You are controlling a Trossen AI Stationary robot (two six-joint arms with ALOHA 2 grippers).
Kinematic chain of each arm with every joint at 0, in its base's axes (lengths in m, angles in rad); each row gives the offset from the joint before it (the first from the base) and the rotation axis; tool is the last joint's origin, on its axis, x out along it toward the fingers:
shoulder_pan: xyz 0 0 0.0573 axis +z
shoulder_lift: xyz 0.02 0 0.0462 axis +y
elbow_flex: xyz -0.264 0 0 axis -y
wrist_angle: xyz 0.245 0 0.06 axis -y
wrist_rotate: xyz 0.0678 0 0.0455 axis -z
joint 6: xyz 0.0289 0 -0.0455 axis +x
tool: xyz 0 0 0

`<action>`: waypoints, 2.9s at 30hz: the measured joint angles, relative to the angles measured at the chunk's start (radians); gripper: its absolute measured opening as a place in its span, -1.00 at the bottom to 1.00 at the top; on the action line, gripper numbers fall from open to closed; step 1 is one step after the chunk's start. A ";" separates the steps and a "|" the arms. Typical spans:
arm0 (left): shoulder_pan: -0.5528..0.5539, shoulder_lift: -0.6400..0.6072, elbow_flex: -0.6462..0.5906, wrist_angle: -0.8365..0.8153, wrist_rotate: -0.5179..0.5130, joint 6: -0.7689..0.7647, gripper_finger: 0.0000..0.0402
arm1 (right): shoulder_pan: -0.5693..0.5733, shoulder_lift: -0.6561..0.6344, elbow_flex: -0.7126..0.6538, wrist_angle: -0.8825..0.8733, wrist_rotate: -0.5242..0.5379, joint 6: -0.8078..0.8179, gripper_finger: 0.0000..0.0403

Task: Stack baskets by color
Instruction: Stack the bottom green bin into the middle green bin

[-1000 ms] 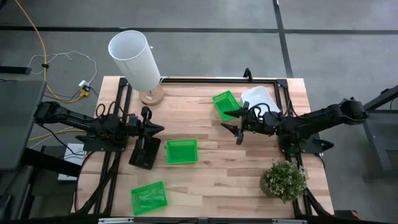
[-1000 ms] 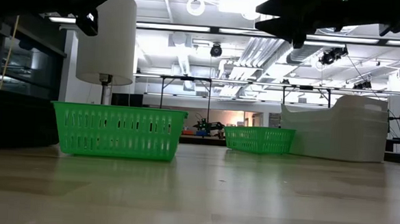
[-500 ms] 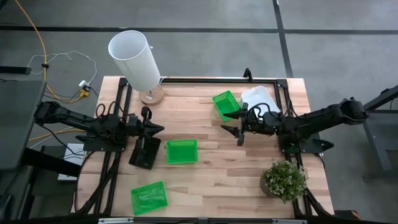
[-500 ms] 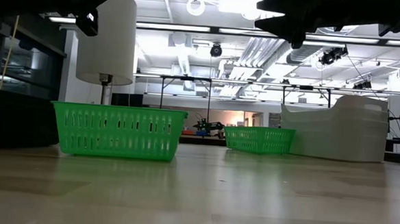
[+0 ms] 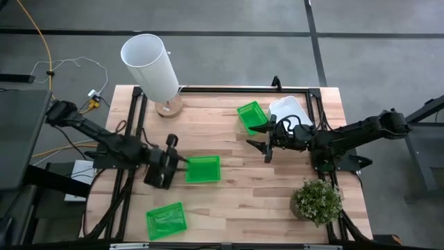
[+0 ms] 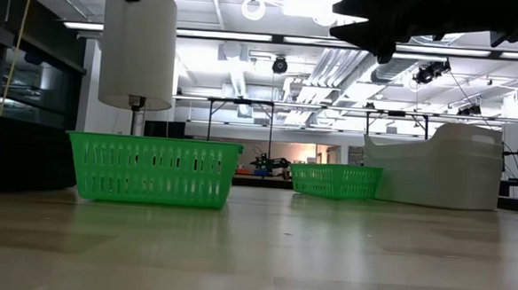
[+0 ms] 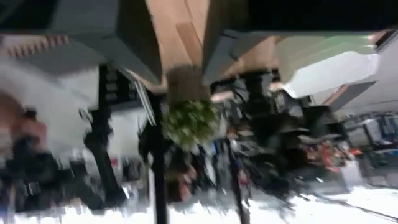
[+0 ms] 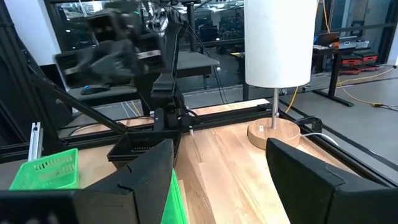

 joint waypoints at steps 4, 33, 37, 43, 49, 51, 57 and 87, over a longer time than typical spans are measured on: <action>-0.087 0.118 0.154 -0.173 -0.011 0.032 -0.17 | 0.001 0.000 0.000 0.000 -0.019 -0.002 0.20; -0.367 0.290 0.545 -0.703 -0.129 -0.179 0.14 | 0.015 -0.451 -0.319 0.021 -0.047 -0.086 -1.00; -0.365 0.308 0.545 -0.710 -0.117 -0.217 0.14 | 0.015 -0.516 -0.355 -0.001 -0.068 -0.078 -1.00; -0.366 0.356 0.545 -0.741 -0.059 -0.305 0.14 | 0.016 -0.581 -0.459 0.057 -0.100 -0.043 -1.00; -0.372 0.416 0.545 -0.816 -0.062 -0.404 0.14 | 0.016 -0.627 -0.458 0.045 -0.109 -0.032 -1.00; -0.373 0.446 0.545 -0.830 -0.047 -0.472 0.14 | 0.016 -0.628 -0.458 0.044 -0.110 -0.032 -1.00; -0.402 0.559 0.550 -0.868 0.030 -0.494 0.12 | 0.016 -0.628 -0.457 0.034 -0.101 -0.033 -1.00; -0.338 0.921 0.830 -1.260 0.087 -0.086 0.06 | 0.016 -0.625 -0.456 0.002 -0.081 -0.007 -1.00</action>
